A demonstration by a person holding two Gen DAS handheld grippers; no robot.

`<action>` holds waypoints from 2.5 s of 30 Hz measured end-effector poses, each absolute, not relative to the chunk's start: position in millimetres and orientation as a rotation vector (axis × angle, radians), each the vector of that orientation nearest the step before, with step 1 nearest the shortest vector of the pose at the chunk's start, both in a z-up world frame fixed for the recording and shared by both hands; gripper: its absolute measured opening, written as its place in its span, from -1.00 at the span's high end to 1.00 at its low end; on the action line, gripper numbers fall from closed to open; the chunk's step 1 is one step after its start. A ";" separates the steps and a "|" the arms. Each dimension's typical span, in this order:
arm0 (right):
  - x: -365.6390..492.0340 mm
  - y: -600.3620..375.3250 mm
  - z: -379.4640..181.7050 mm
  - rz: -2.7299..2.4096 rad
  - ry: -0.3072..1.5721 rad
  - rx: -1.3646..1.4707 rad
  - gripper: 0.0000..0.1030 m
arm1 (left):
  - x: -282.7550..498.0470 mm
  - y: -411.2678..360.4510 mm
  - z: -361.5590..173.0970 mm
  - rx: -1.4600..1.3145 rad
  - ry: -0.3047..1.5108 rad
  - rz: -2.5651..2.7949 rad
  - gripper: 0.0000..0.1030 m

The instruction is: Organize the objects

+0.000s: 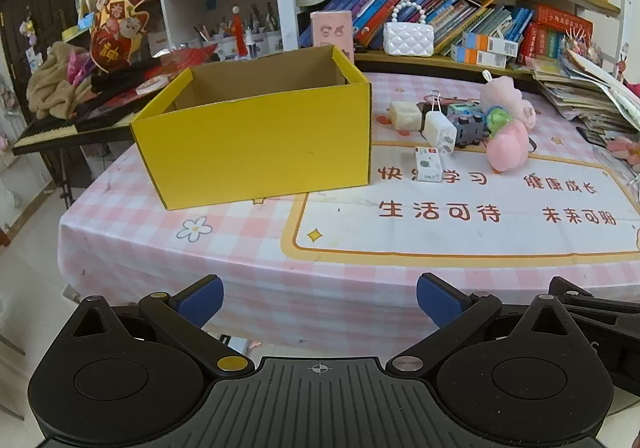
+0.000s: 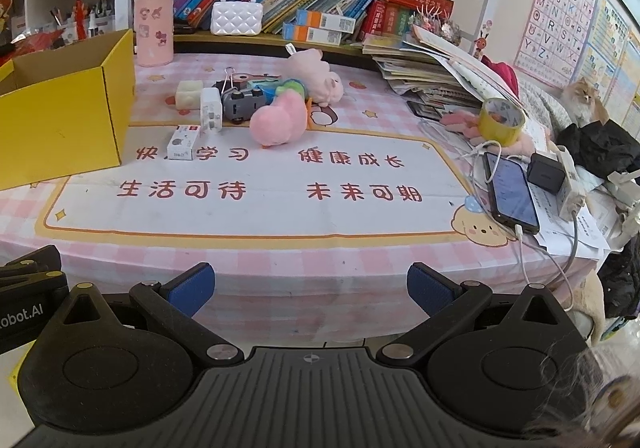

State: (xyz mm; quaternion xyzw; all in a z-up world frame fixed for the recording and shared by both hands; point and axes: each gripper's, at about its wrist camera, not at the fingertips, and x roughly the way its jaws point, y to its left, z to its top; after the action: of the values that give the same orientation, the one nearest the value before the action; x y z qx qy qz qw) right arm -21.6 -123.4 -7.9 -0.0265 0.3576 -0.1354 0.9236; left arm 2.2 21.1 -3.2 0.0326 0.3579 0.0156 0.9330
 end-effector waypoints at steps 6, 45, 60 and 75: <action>-21.0 -120.8 -7.2 -0.274 0.730 -0.056 -1.00 | 2.9 23.9 -2.3 0.064 0.729 0.034 -1.00; 19.7 -163.4 -11.2 -0.098 0.726 0.030 -0.97 | 40.9 9.3 -6.9 -0.041 0.758 -0.029 -0.99; 118.0 -240.5 -8.7 -0.011 0.709 0.138 -0.93 | 90.6 -32.6 -8.0 -0.119 0.715 -0.024 -1.00; 226.8 -240.1 -31.5 0.163 0.794 0.185 -0.37 | 125.4 -62.9 -20.7 -0.062 0.875 0.015 -0.67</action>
State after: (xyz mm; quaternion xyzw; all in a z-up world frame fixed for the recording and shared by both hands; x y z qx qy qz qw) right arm 226.8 -240.1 -31.5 0.0900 0.3859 0.0792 0.9147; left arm 125.4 -62.9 -20.7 -0.0301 0.4238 0.0072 0.9052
